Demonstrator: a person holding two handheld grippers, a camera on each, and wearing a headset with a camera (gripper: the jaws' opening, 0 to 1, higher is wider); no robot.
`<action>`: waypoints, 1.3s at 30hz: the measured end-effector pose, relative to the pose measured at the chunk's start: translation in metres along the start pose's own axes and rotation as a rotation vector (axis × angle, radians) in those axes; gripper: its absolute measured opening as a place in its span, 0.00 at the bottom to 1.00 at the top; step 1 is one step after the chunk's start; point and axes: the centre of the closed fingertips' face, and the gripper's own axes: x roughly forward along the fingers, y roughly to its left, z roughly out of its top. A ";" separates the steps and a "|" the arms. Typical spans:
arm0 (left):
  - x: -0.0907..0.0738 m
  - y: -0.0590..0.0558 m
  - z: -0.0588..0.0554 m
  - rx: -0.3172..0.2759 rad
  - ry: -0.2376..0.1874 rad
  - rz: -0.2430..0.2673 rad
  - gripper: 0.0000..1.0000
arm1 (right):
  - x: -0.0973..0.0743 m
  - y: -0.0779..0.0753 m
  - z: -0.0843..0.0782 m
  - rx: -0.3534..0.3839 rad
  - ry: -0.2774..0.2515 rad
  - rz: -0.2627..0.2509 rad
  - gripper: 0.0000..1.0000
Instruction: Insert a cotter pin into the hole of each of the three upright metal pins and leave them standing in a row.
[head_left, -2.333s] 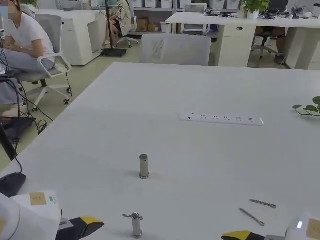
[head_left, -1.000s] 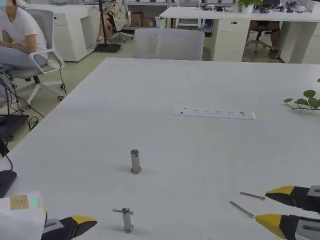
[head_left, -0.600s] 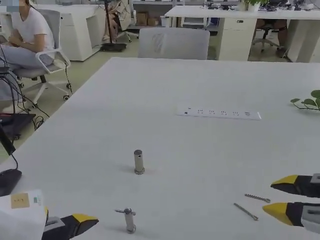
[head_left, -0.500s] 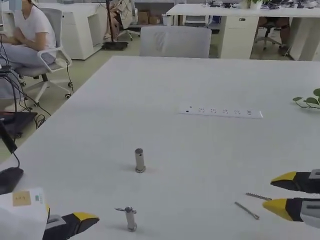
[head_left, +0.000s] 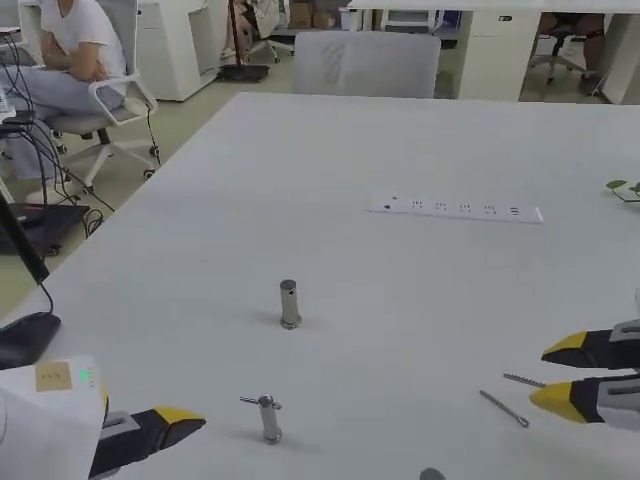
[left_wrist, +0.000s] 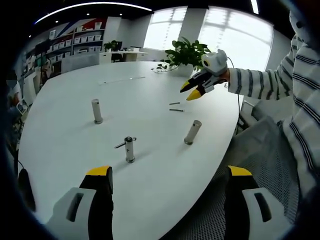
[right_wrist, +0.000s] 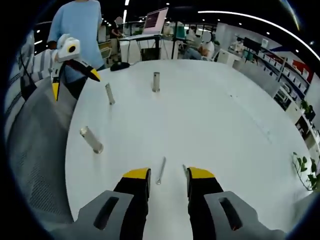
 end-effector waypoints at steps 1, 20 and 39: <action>0.000 0.000 0.000 -0.002 0.000 0.001 0.93 | 0.001 -0.002 -0.002 -0.004 0.010 0.003 0.30; 0.002 0.003 0.002 -0.010 0.003 0.007 0.92 | 0.029 -0.024 -0.031 -0.046 0.139 0.056 0.27; 0.003 0.005 0.001 -0.017 0.003 0.013 0.91 | 0.037 -0.026 -0.041 -0.086 0.218 0.135 0.17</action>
